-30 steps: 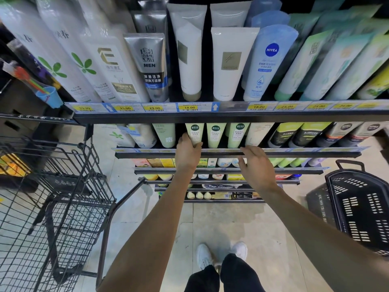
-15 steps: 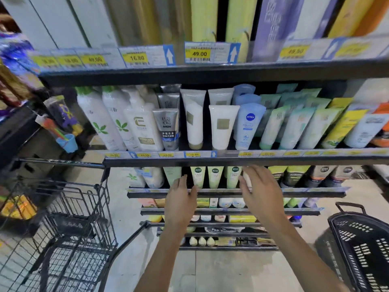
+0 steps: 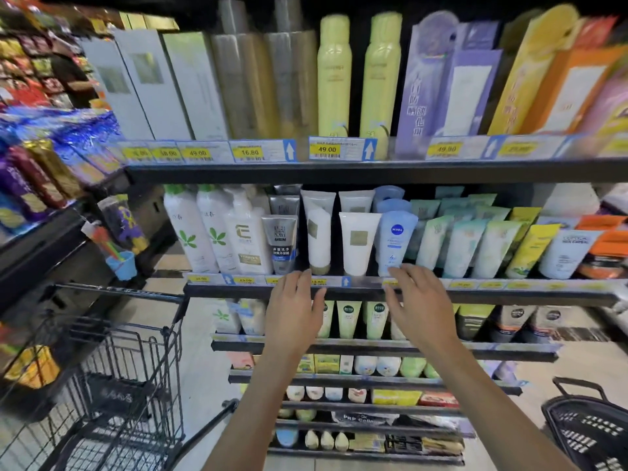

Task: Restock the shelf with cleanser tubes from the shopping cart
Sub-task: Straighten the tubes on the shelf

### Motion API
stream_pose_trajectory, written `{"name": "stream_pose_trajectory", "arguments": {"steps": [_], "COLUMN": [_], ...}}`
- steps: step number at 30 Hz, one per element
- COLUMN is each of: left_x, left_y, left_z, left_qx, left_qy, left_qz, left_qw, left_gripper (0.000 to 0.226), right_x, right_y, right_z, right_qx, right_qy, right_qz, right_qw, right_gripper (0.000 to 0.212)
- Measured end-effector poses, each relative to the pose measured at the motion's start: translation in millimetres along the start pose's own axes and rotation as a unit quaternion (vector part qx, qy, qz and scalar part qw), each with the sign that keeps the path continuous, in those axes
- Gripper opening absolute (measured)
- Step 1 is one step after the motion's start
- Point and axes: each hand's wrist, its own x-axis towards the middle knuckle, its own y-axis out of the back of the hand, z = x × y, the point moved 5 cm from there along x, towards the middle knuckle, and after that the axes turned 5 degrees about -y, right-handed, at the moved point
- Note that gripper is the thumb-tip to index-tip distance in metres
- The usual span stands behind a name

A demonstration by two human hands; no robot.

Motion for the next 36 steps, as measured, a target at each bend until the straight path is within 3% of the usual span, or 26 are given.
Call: {"name": "stream_pose_trajectory", "arguments": {"steps": [10, 15, 23, 30, 36], "left_x": [36, 48, 65, 70, 69], "left_y": [-1, -10, -23, -29, -31], "left_z": [17, 18, 18, 14, 15], "left_qx": [-0.083, -0.092, -0.164, -0.159, -0.131], "left_qy": [0.110, 0.158, 0.224, 0.230, 0.206], "left_qz": [-0.042, -0.045, -0.045, -0.041, -0.048], "left_qw": [0.990, 0.982, 0.960, 0.959, 0.968], "left_gripper": [0.044, 0.065, 0.078, 0.059, 0.058], "right_x": [-2, -4, -11, -12, -14], "right_y": [-19, -17, -24, -24, -30], "right_z": [6, 7, 11, 12, 14], "right_qx": [-0.007, 0.015, 0.036, 0.048, 0.062], "right_qy": [0.000, 0.012, 0.003, 0.001, 0.001], "right_qz": [-0.033, -0.010, -0.013, -0.013, -0.014], "right_qw": [0.999, 1.000, 0.999, 0.999, 0.998], "right_gripper": [0.026, 0.023, 0.031, 0.034, 0.035]}}
